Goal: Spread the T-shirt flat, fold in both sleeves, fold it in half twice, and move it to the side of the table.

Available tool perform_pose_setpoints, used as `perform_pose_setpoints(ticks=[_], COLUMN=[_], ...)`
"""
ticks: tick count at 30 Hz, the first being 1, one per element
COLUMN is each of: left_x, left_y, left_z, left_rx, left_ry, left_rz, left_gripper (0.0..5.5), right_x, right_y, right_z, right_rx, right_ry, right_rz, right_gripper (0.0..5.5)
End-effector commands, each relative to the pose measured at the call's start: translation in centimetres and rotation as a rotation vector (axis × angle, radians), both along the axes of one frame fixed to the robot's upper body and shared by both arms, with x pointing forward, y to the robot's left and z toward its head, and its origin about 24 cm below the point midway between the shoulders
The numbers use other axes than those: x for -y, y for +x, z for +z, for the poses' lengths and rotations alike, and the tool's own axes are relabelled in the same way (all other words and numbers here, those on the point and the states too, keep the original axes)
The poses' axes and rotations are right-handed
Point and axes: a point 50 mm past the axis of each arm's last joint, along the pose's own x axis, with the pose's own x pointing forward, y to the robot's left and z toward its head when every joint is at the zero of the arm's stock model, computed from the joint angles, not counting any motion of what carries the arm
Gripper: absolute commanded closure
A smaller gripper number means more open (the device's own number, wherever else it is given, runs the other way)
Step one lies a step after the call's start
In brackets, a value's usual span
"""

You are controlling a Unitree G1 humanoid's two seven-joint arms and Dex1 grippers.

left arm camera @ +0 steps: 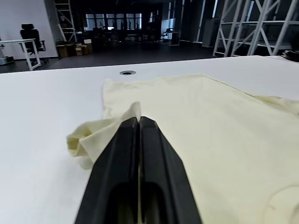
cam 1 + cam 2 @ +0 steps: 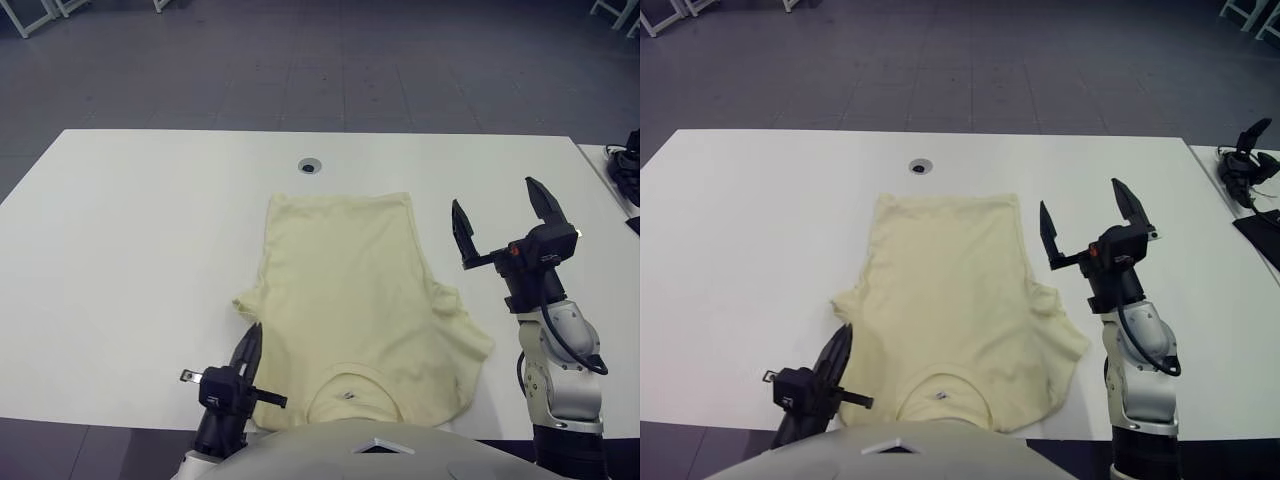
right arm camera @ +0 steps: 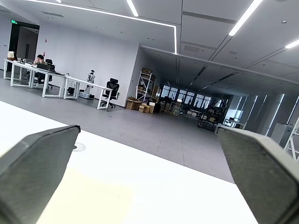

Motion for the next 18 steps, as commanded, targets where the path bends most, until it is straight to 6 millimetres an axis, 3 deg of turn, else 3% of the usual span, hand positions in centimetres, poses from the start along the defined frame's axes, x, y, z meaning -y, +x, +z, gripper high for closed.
perform_pose_setpoints(ticks=[1, 18], left_x=[0.6, 1.1], left_y=[-0.2, -1.1], left_z=[-0.4, -2.1], left_rx=[-0.011, -0.114], left_ry=[0.051, 0.17], left_rz=[-0.091, -0.335], left_gripper=[5.49, 5.49], right_x=[-0.1, 0.1], right_y=[0.2, 0.3], right_z=[0.0, 0.0], right_rx=[0.006, 0.002], right_ry=[-0.006, -0.016], right_rz=[0.009, 0.006], right_gripper=[0.1, 0.1])
